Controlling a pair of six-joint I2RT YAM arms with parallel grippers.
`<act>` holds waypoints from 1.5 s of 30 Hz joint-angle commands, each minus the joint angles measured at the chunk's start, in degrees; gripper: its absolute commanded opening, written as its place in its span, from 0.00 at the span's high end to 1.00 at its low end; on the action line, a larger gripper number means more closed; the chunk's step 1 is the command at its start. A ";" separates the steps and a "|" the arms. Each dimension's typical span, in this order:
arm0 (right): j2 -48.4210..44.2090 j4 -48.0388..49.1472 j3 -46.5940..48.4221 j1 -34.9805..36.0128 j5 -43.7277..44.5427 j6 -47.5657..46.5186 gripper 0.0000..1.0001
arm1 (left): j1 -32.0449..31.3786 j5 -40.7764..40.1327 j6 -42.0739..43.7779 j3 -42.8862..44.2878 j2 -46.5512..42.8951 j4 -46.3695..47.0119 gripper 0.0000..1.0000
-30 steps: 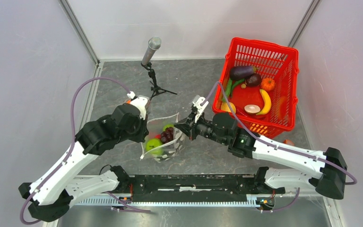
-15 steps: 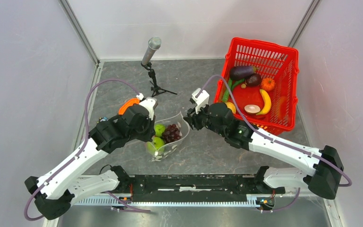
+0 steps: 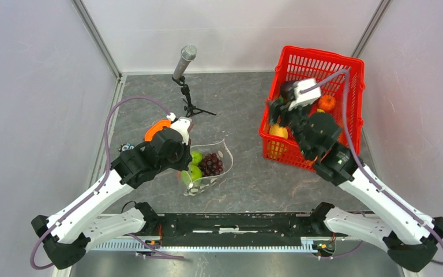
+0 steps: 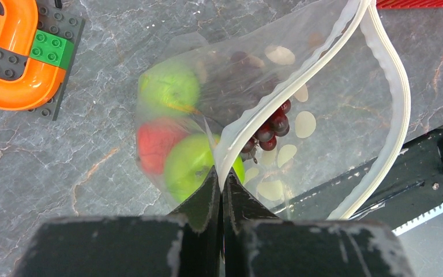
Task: Place the food in the zip-top bag and seal the zipper
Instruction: Pick up the fake fruit from the bin.
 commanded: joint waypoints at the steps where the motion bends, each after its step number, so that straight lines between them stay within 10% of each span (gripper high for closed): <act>1: 5.33 -5.07 2.60 -12.68 6.32 -1.65 0.27 | 0.32 0.24 -0.02 -0.97 -1.19 3.89 0.98; 7: 15.00 -6.10 4.25 -30.07 -15.07 4.47 0.18 | 0.32 1.28 0.06 -1.75 -1.73 4.11 0.98; 15: 23.57 -14.88 3.62 -34.66 -35.29 0.12 0.08 | 0.32 1.16 0.40 -3.08 -3.16 4.14 0.98; 45: 41.09 -7.67 -1.78 -36.59 -42.72 -10.65 0.16 | 0.32 2.21 0.90 -2.52 -2.29 4.43 0.98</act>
